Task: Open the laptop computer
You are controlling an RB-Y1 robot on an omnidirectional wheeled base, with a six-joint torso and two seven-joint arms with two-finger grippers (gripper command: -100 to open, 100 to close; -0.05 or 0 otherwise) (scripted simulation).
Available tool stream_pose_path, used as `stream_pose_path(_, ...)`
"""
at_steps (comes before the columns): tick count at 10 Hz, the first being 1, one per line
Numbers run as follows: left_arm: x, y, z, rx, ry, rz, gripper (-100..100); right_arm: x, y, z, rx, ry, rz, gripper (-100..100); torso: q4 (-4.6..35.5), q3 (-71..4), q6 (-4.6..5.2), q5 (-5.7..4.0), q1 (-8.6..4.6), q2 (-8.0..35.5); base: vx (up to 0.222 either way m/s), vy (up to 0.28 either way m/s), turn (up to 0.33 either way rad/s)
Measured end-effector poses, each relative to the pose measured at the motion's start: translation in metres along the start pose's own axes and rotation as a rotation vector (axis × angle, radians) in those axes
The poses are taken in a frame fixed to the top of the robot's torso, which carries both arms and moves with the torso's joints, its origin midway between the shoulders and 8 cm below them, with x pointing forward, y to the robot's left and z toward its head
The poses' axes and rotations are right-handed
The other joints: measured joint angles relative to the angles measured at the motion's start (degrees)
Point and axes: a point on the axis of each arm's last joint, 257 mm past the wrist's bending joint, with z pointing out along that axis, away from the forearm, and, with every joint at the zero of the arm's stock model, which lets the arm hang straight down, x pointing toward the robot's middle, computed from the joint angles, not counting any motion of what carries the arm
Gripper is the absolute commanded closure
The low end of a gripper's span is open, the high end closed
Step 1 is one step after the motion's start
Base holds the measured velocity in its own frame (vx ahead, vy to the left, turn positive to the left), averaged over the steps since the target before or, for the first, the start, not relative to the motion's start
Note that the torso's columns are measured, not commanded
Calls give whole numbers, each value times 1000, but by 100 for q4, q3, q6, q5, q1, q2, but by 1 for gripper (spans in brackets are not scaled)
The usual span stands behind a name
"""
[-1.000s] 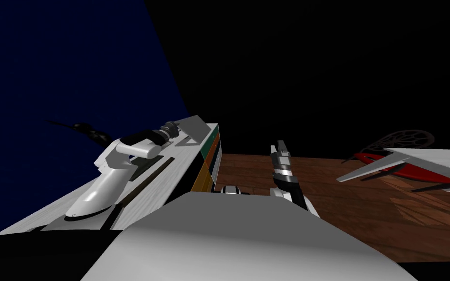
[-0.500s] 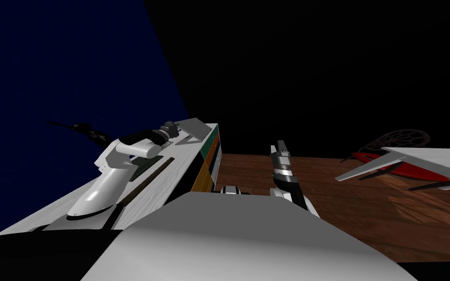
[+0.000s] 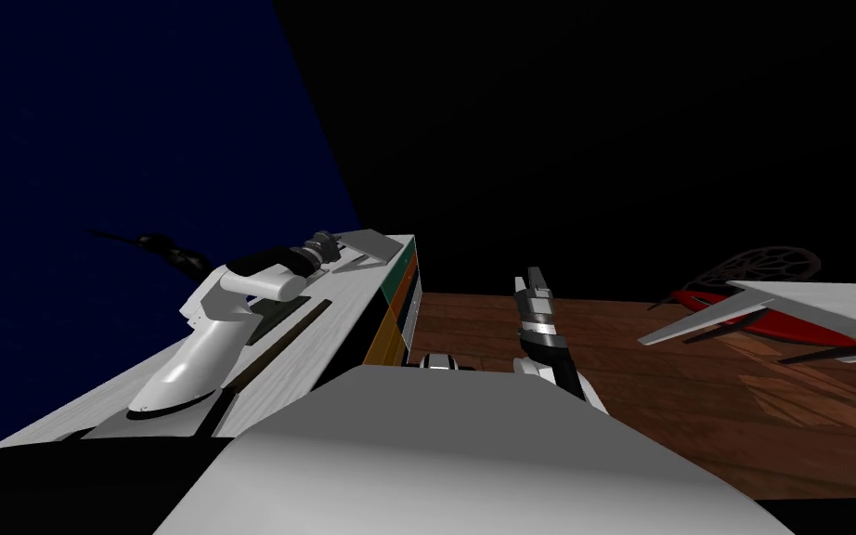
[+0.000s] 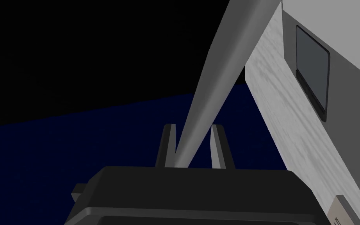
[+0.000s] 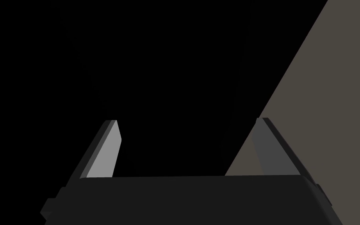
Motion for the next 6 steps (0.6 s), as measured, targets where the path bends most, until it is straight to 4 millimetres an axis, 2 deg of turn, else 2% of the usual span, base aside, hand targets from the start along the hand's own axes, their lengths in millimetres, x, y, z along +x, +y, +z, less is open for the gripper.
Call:
stream_pose_path(4, -1, 0, 1, 0, -1, -8, 100, 0, 0, 0, 0, 0, 0, 0, 0, 1, -1, 2, 3, 2, -6, 2, -18)
stream_pose_path(5, -2, 0, 0, 0, -3, -14, -100, 0, 0, 0, 0, 0, 0, 0, -1, 3, 0, 3, 3, 4, 13, -12, 44)
stream_pose_path(6, -1, -8, -2, 4, 2, -14, -100, 0, 0, 0, 0, 0, 0, 0, -5, -3, -2, 2, -1, -6, 25, -8, 81)
